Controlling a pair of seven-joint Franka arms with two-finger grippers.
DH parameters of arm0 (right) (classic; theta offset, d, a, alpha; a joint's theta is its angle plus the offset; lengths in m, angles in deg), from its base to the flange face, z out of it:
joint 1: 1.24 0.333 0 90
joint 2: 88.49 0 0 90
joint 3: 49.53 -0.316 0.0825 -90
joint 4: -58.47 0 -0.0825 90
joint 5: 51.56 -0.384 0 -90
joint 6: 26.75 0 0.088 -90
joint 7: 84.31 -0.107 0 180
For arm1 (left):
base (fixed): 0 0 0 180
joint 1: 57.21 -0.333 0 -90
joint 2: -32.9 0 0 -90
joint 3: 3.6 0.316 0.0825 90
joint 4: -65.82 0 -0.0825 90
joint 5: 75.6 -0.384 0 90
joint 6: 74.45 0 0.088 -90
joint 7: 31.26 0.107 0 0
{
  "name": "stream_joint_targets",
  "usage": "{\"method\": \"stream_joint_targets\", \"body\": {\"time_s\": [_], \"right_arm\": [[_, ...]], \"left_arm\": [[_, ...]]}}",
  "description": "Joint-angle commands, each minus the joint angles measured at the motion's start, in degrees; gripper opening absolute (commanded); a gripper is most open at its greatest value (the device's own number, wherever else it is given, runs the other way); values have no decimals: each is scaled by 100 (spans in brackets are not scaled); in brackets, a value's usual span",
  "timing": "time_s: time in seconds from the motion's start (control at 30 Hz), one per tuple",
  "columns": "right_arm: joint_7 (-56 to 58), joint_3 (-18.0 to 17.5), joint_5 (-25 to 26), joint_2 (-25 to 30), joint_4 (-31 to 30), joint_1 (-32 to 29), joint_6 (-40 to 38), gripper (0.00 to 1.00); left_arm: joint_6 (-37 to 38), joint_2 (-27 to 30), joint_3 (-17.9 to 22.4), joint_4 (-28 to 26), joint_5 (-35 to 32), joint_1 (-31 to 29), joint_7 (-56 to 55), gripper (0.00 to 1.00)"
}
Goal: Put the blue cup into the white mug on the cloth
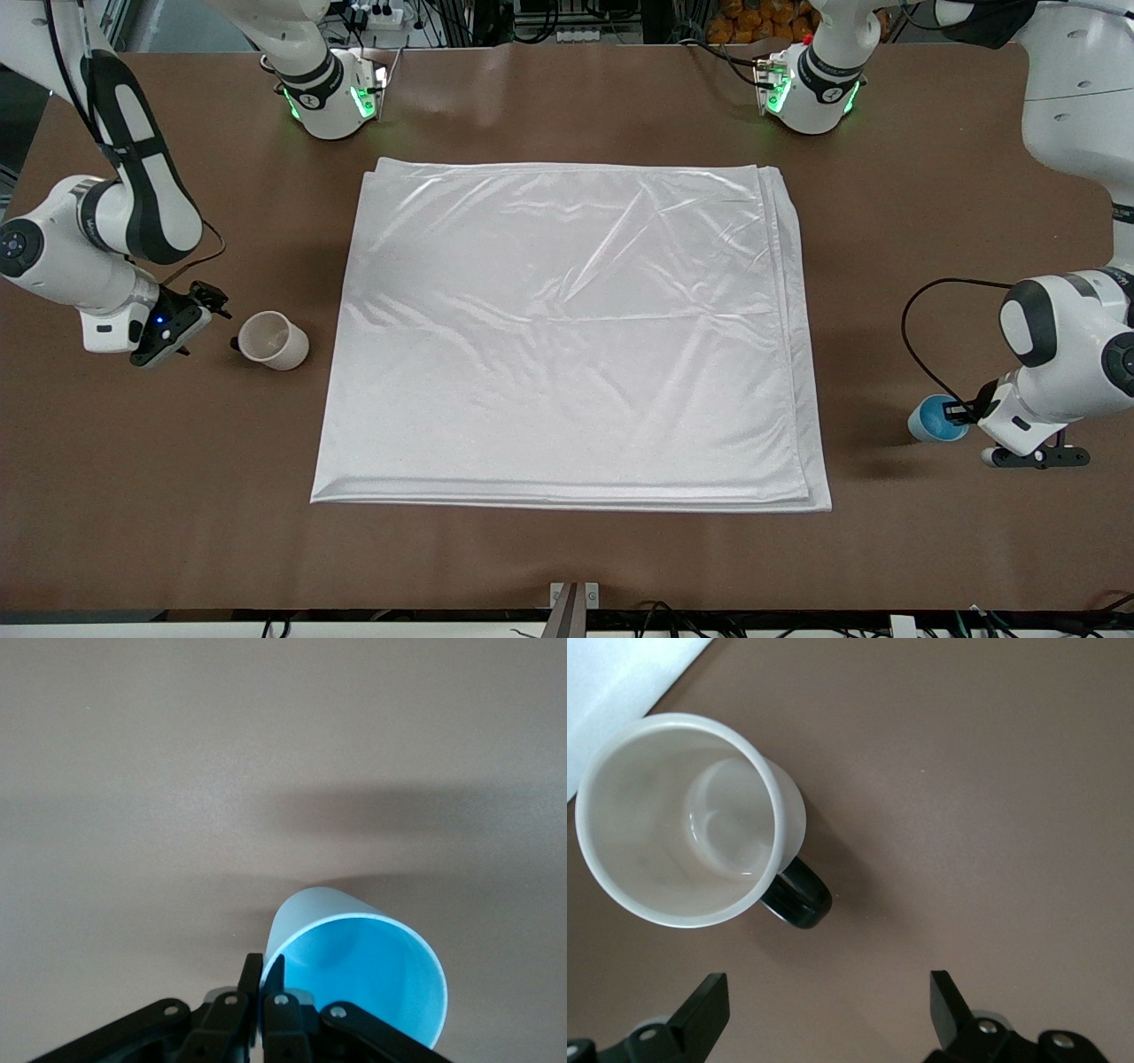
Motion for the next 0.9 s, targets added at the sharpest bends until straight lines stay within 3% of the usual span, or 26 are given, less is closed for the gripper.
{"method": "stream_joint_targets", "body": {"time_s": [0.0, 0.87], "right_arm": [[641, -74, -77, -102, 68, -60, 117, 100], [2954, -109, -147, -576, 77, 63, 609, 100]], "left_arm": [[-39, 141, -38, -67, -42, -28, -23, 0], [-13, 264, -65, -67, 292, -10, -40, 0]]}}
